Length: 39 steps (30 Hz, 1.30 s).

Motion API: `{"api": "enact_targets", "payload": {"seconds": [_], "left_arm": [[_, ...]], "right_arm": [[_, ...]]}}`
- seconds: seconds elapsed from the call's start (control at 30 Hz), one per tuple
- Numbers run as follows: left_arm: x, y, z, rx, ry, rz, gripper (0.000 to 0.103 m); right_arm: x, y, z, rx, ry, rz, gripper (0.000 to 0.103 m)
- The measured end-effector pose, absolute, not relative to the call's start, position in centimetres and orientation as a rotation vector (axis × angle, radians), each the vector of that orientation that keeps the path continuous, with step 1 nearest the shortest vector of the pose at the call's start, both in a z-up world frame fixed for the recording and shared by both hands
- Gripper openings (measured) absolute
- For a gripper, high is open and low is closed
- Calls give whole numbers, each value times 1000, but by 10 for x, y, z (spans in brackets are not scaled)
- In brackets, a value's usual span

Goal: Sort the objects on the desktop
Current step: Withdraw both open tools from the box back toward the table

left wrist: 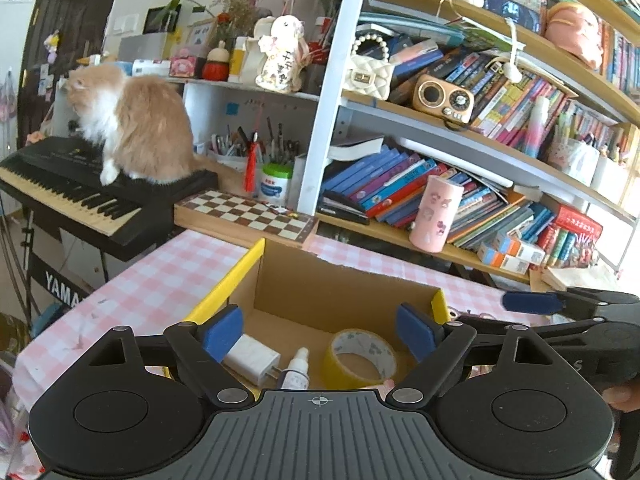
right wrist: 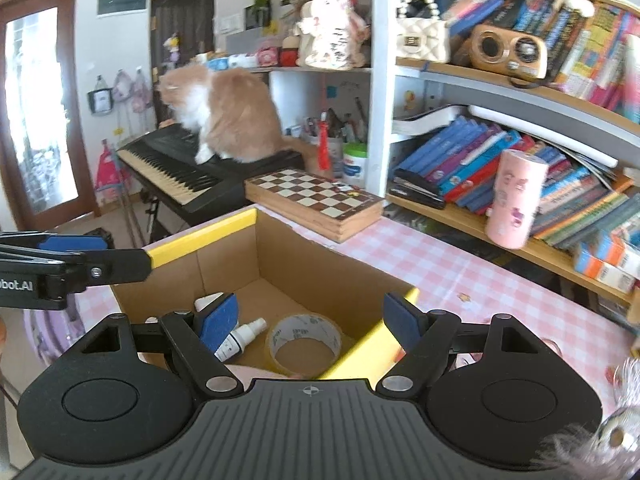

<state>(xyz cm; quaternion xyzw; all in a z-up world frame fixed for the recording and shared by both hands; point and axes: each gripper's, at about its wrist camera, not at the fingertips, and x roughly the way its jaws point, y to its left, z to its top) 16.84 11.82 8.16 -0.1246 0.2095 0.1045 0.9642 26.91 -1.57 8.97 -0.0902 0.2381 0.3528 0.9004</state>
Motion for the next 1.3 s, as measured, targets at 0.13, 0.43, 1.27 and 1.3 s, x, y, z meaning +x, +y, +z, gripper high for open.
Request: {"api": "enact_targets", "payload": {"seconds": [0.13,0.43,1.27,1.3], "left_arm": [[156,117,81,-242,422,201,87],[127,119,78,-242,436,151,87],[33,111,45,-216,545,66,90],[31,111,43,-215,549,66,90]], "right_arm": [[254,-30,90,-145,499,664,78],[215,-46,86,-98,521,542,78],[78,-44,40,-25,626,370,79],[74,-43,39,-30,626,369,79]]}}
